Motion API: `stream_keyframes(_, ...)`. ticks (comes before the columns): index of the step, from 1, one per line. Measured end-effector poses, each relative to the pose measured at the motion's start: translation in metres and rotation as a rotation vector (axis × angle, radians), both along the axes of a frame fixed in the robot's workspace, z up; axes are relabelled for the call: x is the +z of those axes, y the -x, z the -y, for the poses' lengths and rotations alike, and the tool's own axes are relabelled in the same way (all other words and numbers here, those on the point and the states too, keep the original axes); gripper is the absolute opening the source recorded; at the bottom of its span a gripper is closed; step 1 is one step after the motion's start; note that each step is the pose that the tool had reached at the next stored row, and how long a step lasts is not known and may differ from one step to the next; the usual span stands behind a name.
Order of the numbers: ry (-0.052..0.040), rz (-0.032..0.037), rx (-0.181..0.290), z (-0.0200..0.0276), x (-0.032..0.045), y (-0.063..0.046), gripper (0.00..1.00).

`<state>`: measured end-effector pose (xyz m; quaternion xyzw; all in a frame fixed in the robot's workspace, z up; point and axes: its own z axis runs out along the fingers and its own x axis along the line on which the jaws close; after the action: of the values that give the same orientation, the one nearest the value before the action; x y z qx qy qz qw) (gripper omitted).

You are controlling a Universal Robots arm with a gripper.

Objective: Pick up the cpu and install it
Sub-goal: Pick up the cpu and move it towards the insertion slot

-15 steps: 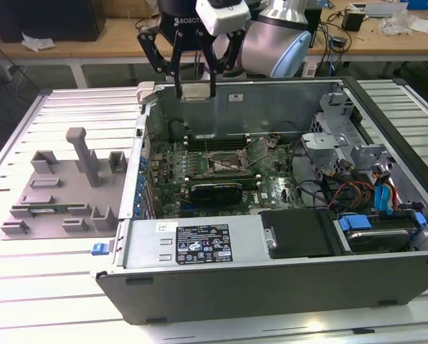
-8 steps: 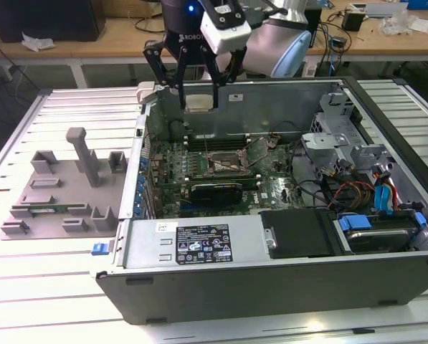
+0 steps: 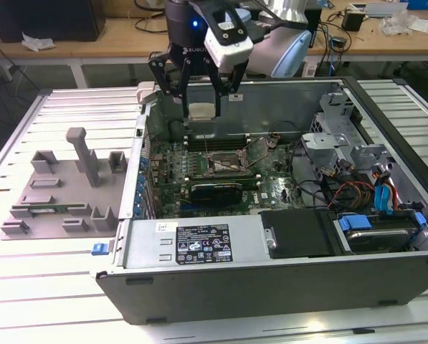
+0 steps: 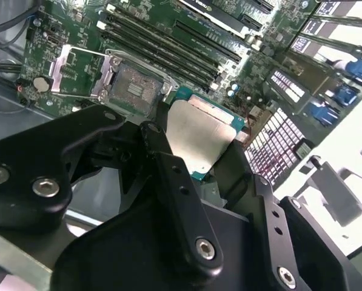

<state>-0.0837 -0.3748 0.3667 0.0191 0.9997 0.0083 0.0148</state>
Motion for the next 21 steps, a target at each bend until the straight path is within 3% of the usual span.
stream_keyframes(11,-0.0001,-0.0011,0.0,-0.0006,-0.0258,-0.003,0.55)
stream_keyframes(14,-0.0001,-0.0019,0.0,-0.0009,-0.0374,-0.007,0.55)
stream_keyframes(21,-0.0001,-0.0067,0.0,-0.0019,-0.0493,-0.016,0.55)
